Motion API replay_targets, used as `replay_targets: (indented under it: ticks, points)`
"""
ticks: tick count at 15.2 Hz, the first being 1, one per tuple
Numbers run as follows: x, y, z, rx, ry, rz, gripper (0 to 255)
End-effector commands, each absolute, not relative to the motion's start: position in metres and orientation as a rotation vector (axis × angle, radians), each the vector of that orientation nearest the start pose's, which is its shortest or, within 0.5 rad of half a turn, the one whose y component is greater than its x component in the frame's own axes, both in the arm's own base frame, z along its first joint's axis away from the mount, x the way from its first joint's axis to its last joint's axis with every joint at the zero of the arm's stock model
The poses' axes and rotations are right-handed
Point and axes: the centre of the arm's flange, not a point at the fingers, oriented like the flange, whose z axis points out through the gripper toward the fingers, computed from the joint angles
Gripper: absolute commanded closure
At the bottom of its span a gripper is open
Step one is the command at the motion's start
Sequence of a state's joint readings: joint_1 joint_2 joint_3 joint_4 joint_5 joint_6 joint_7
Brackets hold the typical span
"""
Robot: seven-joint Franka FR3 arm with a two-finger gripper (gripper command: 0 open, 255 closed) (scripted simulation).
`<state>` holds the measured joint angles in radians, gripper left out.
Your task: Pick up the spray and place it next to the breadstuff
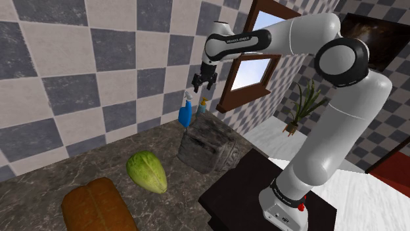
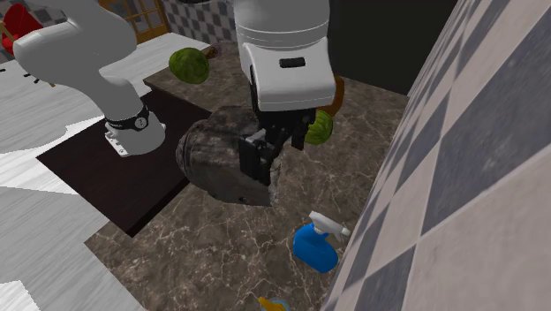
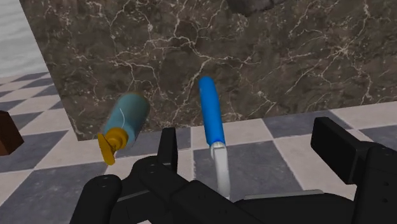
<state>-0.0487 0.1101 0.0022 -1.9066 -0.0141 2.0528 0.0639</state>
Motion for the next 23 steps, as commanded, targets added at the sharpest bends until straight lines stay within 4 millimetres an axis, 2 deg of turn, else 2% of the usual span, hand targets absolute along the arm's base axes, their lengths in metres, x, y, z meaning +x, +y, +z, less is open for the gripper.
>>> replay_targets:
  ticks: [1,8,16,23]
  points:
    - [0.615,-0.029,0.427,-3.149,0.171,-0.048,0]
    - [0.691,-0.041,0.376,-3.148,0.195,-0.019,0]
    - [0.691,-0.042,0.336,-3.148,0.195,-0.019,0]
    - [0.691,-0.042,0.337,-3.148,0.195,-0.019,0]
